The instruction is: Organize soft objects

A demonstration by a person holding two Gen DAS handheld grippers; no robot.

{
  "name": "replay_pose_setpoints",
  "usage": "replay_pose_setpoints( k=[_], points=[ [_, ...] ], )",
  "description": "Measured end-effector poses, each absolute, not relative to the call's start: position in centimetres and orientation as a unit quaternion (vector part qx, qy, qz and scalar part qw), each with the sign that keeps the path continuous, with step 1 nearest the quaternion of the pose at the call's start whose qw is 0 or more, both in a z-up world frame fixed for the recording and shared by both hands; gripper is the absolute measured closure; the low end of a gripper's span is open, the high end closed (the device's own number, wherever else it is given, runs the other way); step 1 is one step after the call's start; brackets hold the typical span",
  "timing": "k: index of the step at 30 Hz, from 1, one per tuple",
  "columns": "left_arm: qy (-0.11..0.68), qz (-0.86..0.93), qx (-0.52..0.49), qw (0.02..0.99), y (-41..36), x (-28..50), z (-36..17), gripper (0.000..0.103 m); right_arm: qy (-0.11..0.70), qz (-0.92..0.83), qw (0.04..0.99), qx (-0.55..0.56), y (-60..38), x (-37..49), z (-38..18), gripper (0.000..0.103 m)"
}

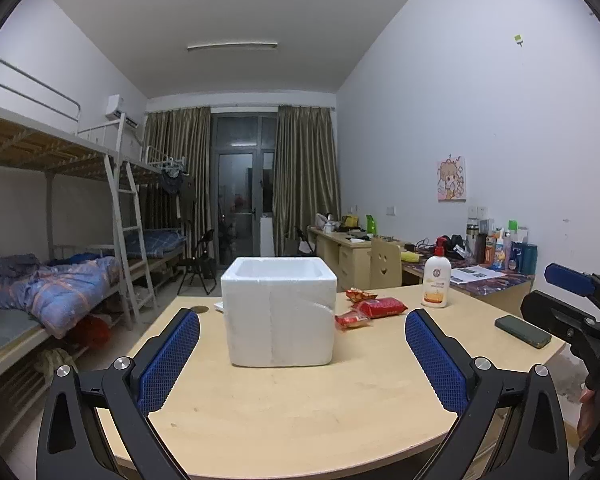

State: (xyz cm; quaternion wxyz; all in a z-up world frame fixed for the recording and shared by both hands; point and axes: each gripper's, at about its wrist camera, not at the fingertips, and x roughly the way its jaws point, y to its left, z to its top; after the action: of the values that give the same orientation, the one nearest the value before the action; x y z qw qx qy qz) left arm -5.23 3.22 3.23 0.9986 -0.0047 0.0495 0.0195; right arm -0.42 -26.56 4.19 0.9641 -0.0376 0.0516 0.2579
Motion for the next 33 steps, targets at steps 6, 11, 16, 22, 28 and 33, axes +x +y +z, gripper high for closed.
replay_pose_setpoints(
  k=[6, 11, 16, 22, 28, 33],
  points=[
    [0.055, 0.024, -0.004, 0.998, 3.2, -5.1, 1.9, 0.0, 0.06, 0.264, 0.962, -0.031, -26.6, -0.4, 3.6, 0.0],
    [0.06, 0.024, -0.004, 0.998, 3.1, -5.0, 1.2, 0.0, 0.067, 0.271, 0.96, -0.031, -26.4, -0.4, 3.1, 0.0],
    [0.062, 0.023, -0.005, 0.998, 3.3, -5.0, 0.8, 0.0, 0.071, 0.278, 0.958, -0.03, -26.1, -0.3, 3.0, 0.0],
    [0.063, 0.026, -0.005, 0.998, 3.4, -4.9, 0.7, 0.0, 0.074, 0.276, 0.958, -0.032, -26.0, -0.2, 3.0, 0.0],
    [0.062, 0.026, -0.003, 0.998, 3.3, -4.8, 0.5, 0.0, 0.077, 0.277, 0.957, -0.033, -26.0, -0.2, 3.0, 0.0],
    [0.06, 0.028, -0.003, 0.998, 3.4, -5.0, 0.4, 0.0, 0.079, 0.276, 0.957, -0.028, -26.1, 0.0, 3.0, 0.0]
  ],
)
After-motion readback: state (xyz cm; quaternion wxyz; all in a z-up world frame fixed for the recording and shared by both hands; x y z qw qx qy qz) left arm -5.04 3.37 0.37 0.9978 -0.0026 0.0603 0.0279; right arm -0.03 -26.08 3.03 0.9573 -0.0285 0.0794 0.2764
